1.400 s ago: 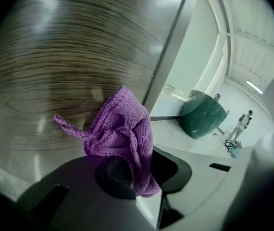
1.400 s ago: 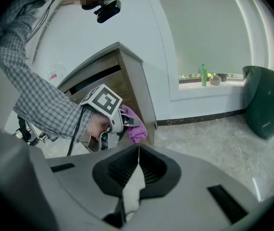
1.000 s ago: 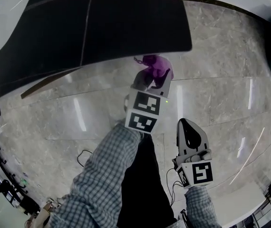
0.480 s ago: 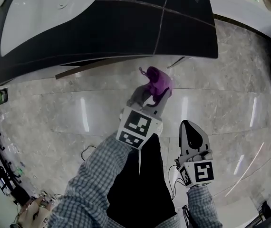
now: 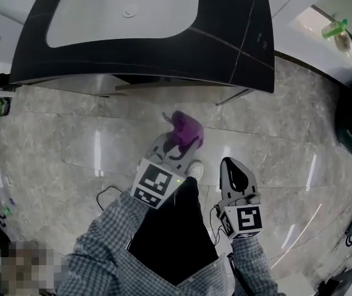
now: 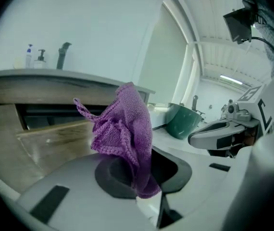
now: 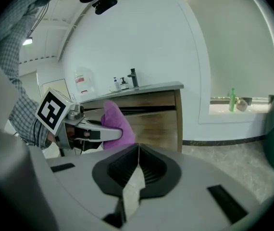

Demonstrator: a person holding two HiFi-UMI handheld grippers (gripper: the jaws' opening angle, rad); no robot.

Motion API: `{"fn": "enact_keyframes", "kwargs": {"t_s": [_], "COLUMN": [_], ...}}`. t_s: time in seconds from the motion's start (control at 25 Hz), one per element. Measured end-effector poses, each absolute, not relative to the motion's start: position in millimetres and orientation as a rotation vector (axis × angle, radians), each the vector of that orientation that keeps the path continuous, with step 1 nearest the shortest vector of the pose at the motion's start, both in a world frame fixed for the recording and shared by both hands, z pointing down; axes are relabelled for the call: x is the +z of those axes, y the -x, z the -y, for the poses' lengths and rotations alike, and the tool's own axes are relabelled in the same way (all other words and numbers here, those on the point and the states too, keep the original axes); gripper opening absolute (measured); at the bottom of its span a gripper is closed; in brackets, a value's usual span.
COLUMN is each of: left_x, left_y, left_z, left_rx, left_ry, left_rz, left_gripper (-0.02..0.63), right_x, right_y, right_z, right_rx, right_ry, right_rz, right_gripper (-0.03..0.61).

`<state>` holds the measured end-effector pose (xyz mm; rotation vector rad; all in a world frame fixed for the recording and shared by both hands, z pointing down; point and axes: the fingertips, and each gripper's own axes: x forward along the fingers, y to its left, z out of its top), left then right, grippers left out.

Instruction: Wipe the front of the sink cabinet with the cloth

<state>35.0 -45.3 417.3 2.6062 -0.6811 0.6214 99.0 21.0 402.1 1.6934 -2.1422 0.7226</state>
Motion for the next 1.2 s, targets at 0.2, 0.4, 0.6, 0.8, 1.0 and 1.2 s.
{"fn": "enact_keyframes", "kwargs": {"t_s": [0.2,0.4,0.6,0.8,1.0,1.2], "left_x": [346,285,239,205,191,183], "left_y": [14,57,86,112,142,166], "left_z": [54,64,59,48,29,12], "left_rx": [0.555,0.524,0.482,0.443,0.41,0.386], "left_ry": [-2.606,-2.603,-2.588,-2.558,-2.527,-2.533], "left_rz": [0.856,0.989,1.035,1.075,1.108,1.106], "left_gripper": [0.069,0.069,0.069,0.069,0.069,0.069], "right_x": [342,277,225,189,164,153], "right_y": [-71,-51,-37,-27,0,24], "right_z": [-24,-23,-21,-16,-18,-27], "right_rx": [0.635,0.532,0.457,0.441,0.405,0.37], "right_ry": [-1.625,-1.614,-1.607,-1.641,-1.687,-1.7], "right_rz": [2.192,2.261,2.301,2.321,2.365,2.366], "right_gripper": [0.018,0.018,0.018,0.018,0.018,0.018]}}
